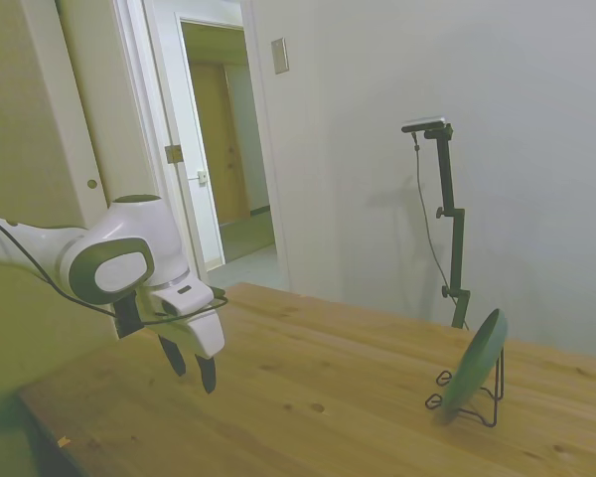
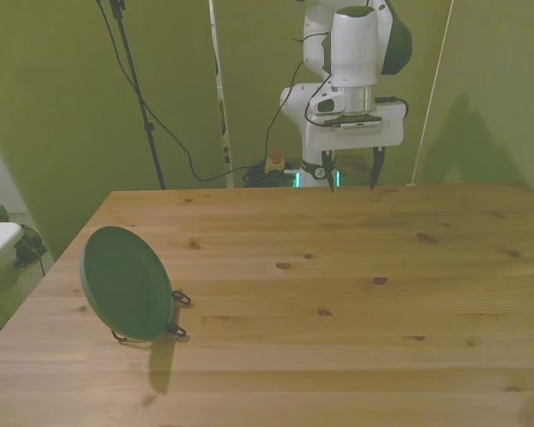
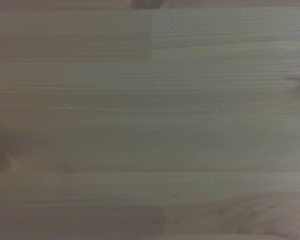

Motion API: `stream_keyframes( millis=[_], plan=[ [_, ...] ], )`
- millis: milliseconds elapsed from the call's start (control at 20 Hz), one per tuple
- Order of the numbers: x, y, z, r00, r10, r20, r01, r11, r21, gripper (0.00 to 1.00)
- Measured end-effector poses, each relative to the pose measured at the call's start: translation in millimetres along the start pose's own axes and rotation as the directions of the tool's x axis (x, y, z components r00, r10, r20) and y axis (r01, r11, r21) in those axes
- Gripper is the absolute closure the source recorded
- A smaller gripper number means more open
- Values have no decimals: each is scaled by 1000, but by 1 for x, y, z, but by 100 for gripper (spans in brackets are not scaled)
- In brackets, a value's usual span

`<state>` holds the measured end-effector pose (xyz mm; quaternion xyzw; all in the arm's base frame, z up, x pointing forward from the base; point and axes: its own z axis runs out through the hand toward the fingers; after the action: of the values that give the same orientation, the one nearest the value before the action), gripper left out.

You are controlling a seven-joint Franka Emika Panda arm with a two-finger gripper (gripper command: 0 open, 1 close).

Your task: Unload the plate

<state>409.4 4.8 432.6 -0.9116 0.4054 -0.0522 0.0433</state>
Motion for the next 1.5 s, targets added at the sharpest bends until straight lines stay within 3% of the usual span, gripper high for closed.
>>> stream_keyframes(
  millis=[200,400,950,1200,1350,1500],
  plan=[
    [7,7,0,1000,-17,-25,16,999,-37,0],
    [42,34,-16,997,31,-70,-36,997,-68,0],
    [192,134,-120,949,168,-266,-182,983,-29,0],
    [272,145,-138,922,217,-320,-237,971,-26,0],
    [314,137,-141,923,204,-326,-227,973,-32,0],
    [317,136,-137,925,205,-319,-229,973,-40,0]
  ],
)
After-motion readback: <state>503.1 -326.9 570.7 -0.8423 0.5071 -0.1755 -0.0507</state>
